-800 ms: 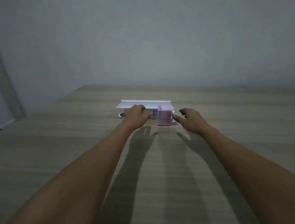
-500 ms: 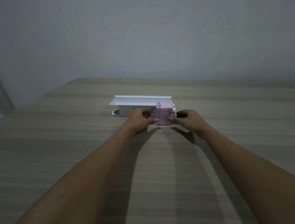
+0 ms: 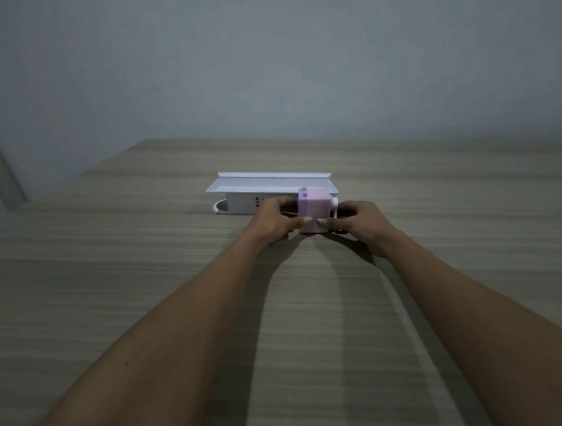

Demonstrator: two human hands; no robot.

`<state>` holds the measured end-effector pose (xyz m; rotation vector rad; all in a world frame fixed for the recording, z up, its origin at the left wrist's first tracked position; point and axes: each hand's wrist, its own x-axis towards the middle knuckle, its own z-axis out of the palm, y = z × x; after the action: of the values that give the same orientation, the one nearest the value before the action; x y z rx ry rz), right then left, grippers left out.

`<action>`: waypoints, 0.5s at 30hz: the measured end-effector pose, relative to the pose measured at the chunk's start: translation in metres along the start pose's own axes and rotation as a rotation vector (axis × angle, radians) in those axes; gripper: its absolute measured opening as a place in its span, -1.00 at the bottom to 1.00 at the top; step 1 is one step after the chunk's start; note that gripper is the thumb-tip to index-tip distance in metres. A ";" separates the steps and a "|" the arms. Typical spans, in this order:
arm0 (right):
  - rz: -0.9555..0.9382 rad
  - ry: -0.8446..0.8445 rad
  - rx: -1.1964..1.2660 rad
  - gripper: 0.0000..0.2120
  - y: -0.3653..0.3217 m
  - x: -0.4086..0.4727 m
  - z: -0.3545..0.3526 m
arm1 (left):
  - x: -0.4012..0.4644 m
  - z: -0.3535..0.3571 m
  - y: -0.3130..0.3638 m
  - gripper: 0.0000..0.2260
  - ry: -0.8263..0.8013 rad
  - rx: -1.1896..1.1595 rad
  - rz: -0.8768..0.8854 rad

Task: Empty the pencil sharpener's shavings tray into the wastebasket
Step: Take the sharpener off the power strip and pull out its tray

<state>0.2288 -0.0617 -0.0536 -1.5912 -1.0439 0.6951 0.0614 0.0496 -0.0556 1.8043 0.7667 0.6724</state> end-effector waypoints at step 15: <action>-0.081 -0.032 -0.037 -0.80 -0.064 -0.127 0.018 | -0.126 -0.021 0.047 -0.56 0.005 -0.063 0.110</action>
<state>0.1390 -0.1631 -0.0067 -1.5649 -1.1444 0.6511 -0.0263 -0.0473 -0.0166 1.7974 0.6461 0.7645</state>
